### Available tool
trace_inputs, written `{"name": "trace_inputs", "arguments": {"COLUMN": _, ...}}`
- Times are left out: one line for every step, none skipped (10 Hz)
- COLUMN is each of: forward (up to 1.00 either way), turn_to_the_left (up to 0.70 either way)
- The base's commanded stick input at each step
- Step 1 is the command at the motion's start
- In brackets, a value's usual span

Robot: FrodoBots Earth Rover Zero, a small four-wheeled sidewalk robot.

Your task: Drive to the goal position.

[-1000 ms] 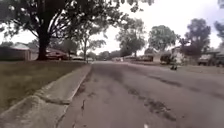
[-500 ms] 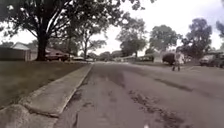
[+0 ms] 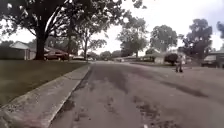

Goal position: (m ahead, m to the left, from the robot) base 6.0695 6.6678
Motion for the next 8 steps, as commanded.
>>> {"name": "trace_inputs", "arguments": {"forward": 0.70, "turn_to_the_left": 0.00}}
{"name": "trace_inputs", "arguments": {"forward": 0.70, "turn_to_the_left": 0.00}}
{"name": "trace_inputs", "arguments": {"forward": 0.70, "turn_to_the_left": 0.00}}
{"name": "trace_inputs", "arguments": {"forward": 0.70, "turn_to_the_left": 0.00}}
{"name": "trace_inputs", "arguments": {"forward": 0.70, "turn_to_the_left": 0.00}}
{"name": "trace_inputs", "arguments": {"forward": 0.70, "turn_to_the_left": 0.00}}
{"name": "trace_inputs", "arguments": {"forward": 0.70, "turn_to_the_left": 0.00}}
{"name": "trace_inputs", "arguments": {"forward": 0.70, "turn_to_the_left": 0.00}}
